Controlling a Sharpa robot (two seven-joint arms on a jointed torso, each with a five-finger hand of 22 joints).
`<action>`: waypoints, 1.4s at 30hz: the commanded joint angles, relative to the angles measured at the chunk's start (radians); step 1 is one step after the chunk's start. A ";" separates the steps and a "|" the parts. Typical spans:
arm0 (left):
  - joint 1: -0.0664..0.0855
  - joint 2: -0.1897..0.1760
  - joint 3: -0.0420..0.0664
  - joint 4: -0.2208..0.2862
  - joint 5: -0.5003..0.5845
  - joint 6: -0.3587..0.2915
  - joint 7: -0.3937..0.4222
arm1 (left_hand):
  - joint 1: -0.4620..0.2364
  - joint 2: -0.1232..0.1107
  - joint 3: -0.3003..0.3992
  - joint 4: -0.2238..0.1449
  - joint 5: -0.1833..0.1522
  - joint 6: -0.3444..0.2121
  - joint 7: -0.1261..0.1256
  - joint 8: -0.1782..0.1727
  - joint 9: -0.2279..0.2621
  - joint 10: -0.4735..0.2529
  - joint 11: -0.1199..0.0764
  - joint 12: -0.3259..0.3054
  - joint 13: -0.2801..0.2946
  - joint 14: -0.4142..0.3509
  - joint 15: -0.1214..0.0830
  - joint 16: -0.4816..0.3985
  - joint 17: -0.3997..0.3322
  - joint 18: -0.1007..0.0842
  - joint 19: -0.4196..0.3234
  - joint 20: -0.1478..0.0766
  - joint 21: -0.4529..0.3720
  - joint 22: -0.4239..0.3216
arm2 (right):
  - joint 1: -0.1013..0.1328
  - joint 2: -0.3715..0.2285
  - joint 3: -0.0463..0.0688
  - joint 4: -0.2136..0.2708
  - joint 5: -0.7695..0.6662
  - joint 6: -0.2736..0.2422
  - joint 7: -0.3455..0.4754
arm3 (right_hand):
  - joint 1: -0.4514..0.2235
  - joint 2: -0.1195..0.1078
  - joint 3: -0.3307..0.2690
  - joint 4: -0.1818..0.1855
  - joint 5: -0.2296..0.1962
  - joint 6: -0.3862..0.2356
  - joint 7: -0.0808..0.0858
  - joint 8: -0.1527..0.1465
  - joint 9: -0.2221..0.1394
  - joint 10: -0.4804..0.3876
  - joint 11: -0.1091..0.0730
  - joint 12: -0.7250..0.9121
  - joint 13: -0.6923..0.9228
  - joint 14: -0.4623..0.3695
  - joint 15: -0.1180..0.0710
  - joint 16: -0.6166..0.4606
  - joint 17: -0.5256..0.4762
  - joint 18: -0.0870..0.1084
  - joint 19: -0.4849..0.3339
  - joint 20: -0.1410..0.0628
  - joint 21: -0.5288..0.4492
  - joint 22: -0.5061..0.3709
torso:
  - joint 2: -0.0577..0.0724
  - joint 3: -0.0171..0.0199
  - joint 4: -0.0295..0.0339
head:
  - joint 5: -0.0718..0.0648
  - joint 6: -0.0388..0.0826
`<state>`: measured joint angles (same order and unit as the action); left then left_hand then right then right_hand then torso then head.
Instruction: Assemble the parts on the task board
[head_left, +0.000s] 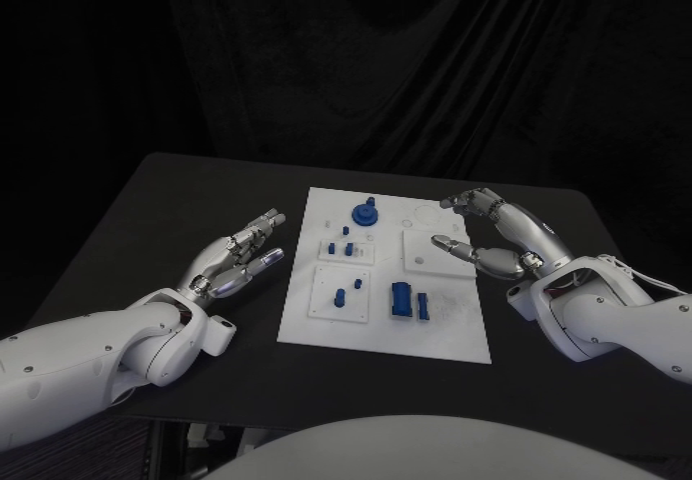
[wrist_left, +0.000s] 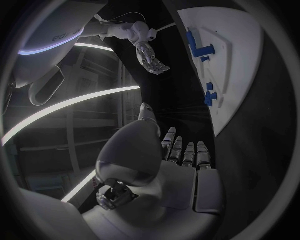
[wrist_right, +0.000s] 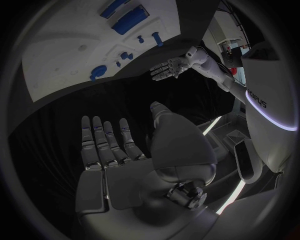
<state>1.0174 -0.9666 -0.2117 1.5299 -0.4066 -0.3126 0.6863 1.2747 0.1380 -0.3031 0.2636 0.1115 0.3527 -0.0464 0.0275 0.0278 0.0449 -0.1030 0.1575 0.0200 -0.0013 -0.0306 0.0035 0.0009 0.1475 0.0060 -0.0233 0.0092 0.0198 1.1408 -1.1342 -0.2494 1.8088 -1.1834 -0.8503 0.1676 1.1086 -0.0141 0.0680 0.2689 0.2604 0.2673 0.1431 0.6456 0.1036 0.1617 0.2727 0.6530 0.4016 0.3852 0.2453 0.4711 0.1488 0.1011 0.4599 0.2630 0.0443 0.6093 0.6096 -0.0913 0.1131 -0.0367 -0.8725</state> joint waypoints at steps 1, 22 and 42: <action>0.001 0.008 0.009 0.004 0.019 -0.019 -0.006 | -0.417 -0.045 0.099 -0.087 -0.037 -0.115 0.046 -0.028 -0.028 -0.045 0.103 -0.051 -0.020 0.001 0.031 -0.004 -0.001 -0.045 -0.006 0.023 -0.009 -0.020 | 0.000 0.005 0.005 -0.002 0.008 -0.001 -0.001 | -0.364 0.014 -0.068 -0.088 -0.086 -0.088 -0.044 -0.212 -0.104 -0.054 -0.088 -0.214 -0.132 -0.127 -0.080 -0.155 -0.049 -0.031 -0.152 -0.086 -0.044 -0.200 | 0.000 0.0024 -0.0029 | -0.001 0.010; 0.032 0.182 0.206 0.039 0.396 -0.445 -0.162 | -0.916 -0.138 0.213 -0.194 -0.111 -0.254 0.046 -0.028 -0.028 -0.045 0.103 -0.158 -0.020 0.001 0.031 -0.004 -0.001 -0.147 -0.006 0.023 -0.009 -0.020 | -0.045 0.176 0.125 -0.118 0.584 0.039 0.172 | -0.796 0.014 -0.068 -0.193 -0.187 -0.192 -0.143 -0.464 -0.104 -0.162 -0.197 -0.469 -0.289 -0.273 -0.245 -0.339 -0.149 -0.101 -0.329 -0.191 -0.044 -0.438 | -0.060 0.0846 -0.1049 | 0.034 0.253; 0.033 0.187 0.212 0.040 0.407 -0.457 -0.166 | -1.116 -0.138 0.303 -0.264 -0.111 -0.353 0.046 -0.028 -0.028 -0.045 0.103 -0.158 -0.020 0.001 0.031 -0.004 -0.001 -0.147 -0.006 0.023 -0.009 -0.020 | -0.088 0.344 0.242 -0.232 1.149 0.078 0.342 | -0.970 0.014 -0.068 -0.269 -0.260 -0.267 -0.143 -0.566 -0.104 -0.162 -0.273 -0.572 -0.402 -0.385 -0.245 -0.471 -0.149 -0.101 -0.460 -0.263 -0.044 -0.534 | -0.065 0.0913 -0.1131 | 0.037 0.272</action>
<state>1.0480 -0.7810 -0.0013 1.5676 -0.0081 -0.7561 0.5144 0.2116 0.0006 -0.0116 0.0026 0.0063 0.0213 0.0001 0.0048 0.0013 0.0001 -0.0104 0.0058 0.0011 -0.0013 -0.0050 0.0036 0.0016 0.0133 -0.0028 -0.0066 0.0059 0.0017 1.0552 -0.7918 -0.0088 1.5798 -0.1598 -0.7902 0.4556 0.1848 -0.0004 -0.0010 0.0112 0.0068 0.0116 0.0013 0.1070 0.0012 -0.0016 0.0122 0.1079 0.0246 0.0231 0.0033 0.0458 0.0013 0.0156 0.0480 0.0037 0.0064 0.1008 0.5444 -0.0003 0.0003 -0.0002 -0.5999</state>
